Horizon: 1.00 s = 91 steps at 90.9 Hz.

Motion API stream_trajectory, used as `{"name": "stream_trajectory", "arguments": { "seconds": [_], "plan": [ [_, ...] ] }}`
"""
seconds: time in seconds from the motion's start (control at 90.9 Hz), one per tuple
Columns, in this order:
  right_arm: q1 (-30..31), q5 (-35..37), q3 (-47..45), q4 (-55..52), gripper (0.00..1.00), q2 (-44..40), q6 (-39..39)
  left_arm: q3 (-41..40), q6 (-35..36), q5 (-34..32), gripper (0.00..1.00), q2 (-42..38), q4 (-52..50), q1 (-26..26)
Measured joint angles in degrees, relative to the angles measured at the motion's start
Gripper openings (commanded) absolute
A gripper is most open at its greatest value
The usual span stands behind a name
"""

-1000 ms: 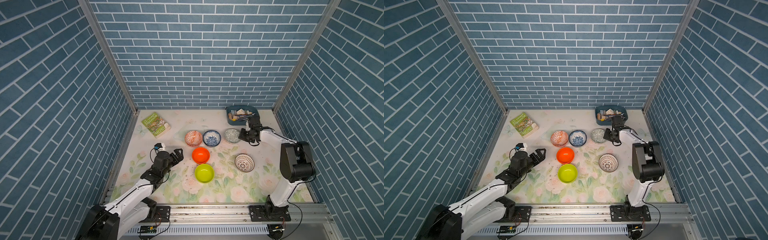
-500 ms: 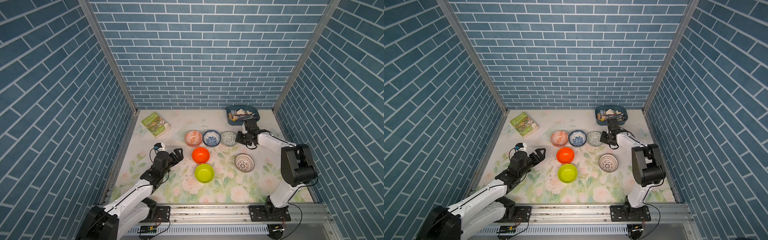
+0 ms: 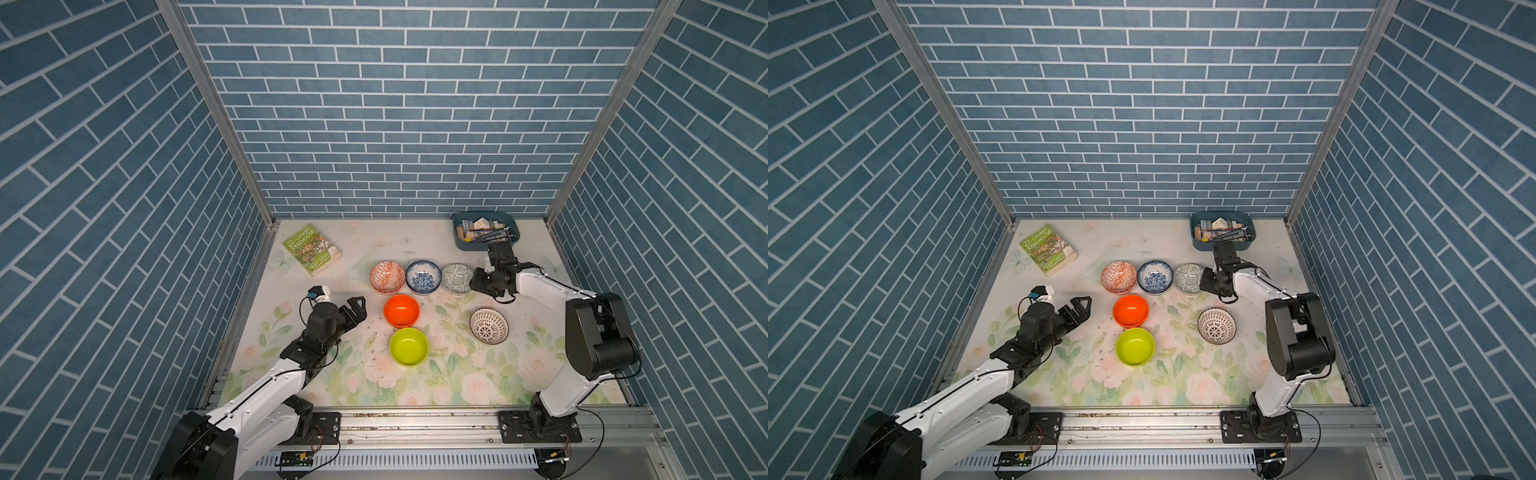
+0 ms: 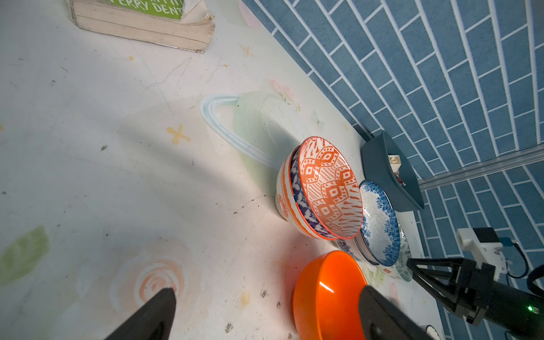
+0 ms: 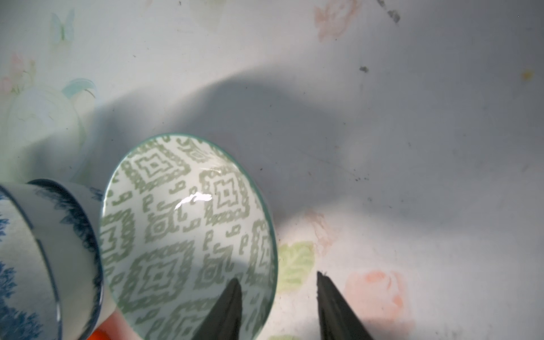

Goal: Stack the bowls
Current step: Move the bowl to the center of the board, then pick up the bowl from the center of the board.

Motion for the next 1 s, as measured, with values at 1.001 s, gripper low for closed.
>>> {"name": "stream_trajectory", "arguments": {
  "seconds": [1.001],
  "plan": [
    [-1.73, 4.04, -23.96, -11.28, 0.40, -30.23, 3.19, -0.87, -1.03, 0.50, 1.00, -5.84, -0.98, 0.00]
  ]
}}
